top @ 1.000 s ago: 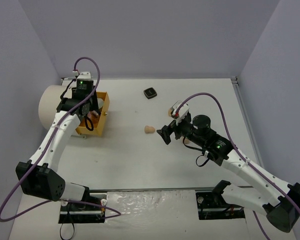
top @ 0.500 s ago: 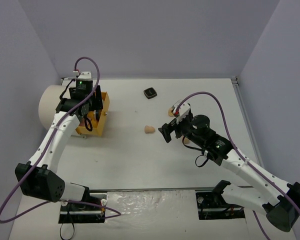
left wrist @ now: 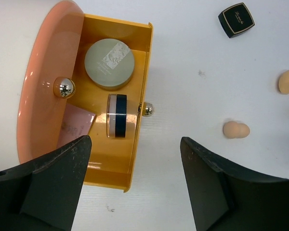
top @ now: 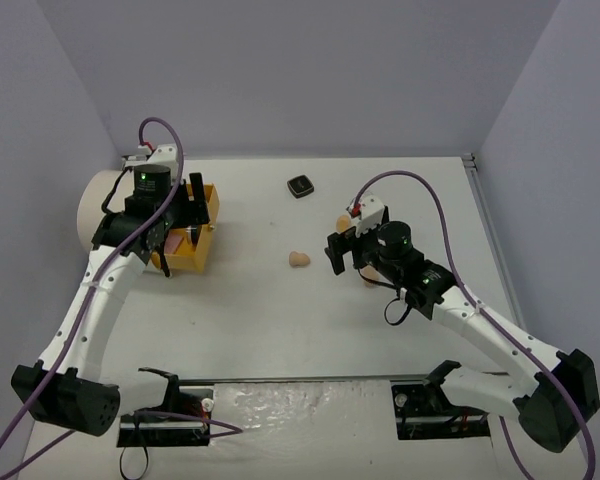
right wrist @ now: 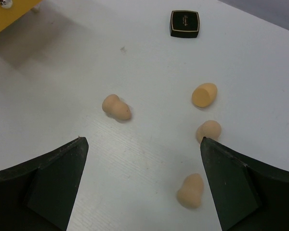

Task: Organize the makeup

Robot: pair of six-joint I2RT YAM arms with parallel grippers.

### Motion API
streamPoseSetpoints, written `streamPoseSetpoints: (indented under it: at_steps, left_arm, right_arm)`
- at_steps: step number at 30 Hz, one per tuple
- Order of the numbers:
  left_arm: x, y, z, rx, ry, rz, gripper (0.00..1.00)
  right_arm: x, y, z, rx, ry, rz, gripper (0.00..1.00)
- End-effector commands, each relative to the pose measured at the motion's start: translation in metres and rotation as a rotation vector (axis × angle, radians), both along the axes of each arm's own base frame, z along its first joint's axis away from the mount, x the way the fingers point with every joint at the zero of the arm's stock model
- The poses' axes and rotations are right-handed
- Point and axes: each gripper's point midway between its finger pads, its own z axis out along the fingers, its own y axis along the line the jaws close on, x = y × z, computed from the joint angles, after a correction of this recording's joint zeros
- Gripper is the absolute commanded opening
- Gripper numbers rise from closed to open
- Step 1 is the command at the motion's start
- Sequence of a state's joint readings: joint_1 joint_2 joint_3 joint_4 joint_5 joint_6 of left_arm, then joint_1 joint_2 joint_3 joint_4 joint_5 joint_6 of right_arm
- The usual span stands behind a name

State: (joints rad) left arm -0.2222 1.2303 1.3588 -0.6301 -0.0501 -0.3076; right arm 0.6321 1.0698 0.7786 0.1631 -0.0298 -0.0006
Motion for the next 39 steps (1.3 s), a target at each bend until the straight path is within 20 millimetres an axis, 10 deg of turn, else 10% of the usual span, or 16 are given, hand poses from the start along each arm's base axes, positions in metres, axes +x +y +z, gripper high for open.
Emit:
streamPoseSetpoints:
  at_steps: [1, 12, 29, 39]
  left_arm:
    - [-0.001, -0.003, 0.028, -0.024, -0.124, -0.033, 0.76]
    - [-0.005, 0.002, 0.003, 0.009, -0.136, -0.035, 0.85]
    - [-0.017, 0.025, 0.008, 0.036, -0.184, 0.059, 0.92]
    - [-0.014, 0.033, 0.004, 0.026, -0.162, 0.096, 0.97]
  right_arm:
    - [0.019, 0.007, 0.017, 0.051, -0.020, -0.037, 1.00]
    - [0.072, 0.037, -0.020, -0.032, 0.077, -0.027, 1.00]
    - [0.243, 0.063, -0.094, -0.144, 0.108, -0.048, 1.00]
    - [0.294, 0.077, -0.126, -0.131, 0.101, -0.010, 1.00]
